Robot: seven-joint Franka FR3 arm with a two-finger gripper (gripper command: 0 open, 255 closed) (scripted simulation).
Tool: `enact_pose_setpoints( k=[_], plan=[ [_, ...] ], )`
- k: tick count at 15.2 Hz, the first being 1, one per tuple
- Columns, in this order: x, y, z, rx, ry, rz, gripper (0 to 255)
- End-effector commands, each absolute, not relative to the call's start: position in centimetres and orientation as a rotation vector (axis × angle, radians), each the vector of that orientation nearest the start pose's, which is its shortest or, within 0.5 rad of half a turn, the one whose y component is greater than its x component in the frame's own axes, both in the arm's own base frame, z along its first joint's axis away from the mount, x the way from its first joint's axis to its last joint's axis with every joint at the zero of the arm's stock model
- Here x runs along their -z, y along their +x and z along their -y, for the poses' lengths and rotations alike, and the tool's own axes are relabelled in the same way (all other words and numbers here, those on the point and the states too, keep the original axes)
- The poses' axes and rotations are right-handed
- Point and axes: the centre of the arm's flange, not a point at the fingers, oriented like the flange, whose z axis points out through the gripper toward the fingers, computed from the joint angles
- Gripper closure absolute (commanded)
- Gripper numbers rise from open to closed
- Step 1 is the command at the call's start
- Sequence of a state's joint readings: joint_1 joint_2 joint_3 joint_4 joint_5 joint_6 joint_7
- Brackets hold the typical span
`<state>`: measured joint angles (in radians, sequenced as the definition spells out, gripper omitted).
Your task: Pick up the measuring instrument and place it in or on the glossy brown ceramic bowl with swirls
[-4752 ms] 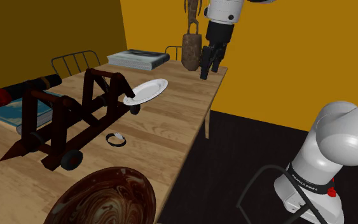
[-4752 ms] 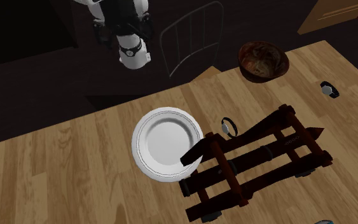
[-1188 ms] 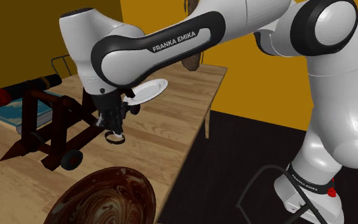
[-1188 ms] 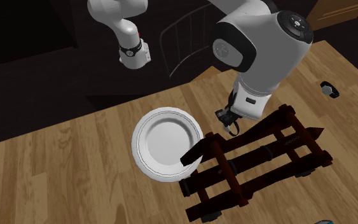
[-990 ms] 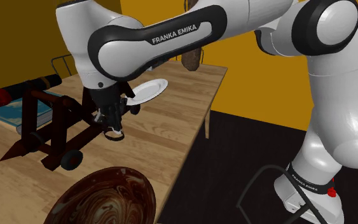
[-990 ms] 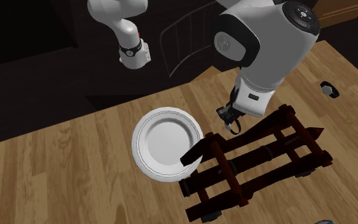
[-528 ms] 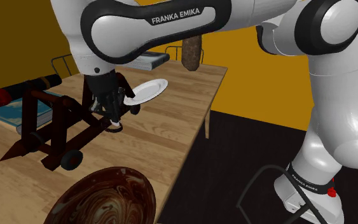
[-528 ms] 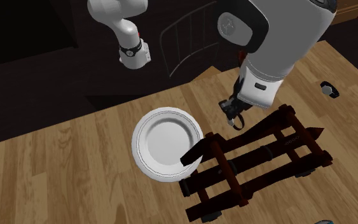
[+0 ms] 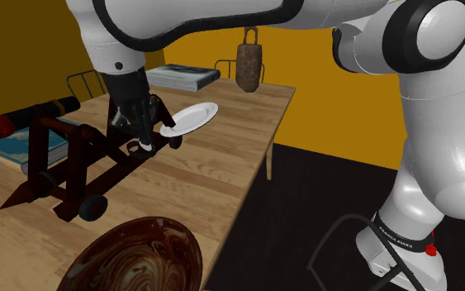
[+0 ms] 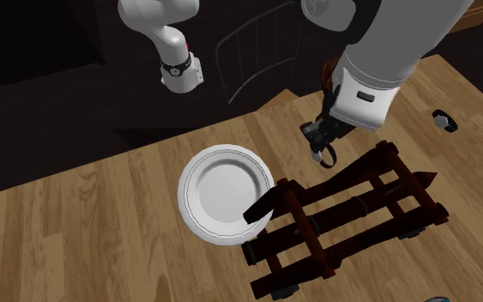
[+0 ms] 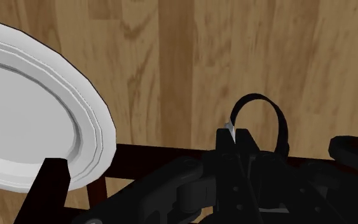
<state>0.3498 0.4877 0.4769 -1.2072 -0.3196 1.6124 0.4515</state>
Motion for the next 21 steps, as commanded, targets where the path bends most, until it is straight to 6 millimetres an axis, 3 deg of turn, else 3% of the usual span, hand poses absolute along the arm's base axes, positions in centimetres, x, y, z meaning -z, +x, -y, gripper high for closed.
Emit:
enact_pose_setpoints(
  k=[1, 12, 21],
  plan=[
    [-53.1, 53.9, -42.6, 0.052, -3.195, 0.563, 255],
    [-58.8, 53.9, -42.6, 0.052, -3.195, 0.563, 255],
    [-59.9, 43.8, -48.7, 0.052, -3.195, 0.563, 255]
  ],
)
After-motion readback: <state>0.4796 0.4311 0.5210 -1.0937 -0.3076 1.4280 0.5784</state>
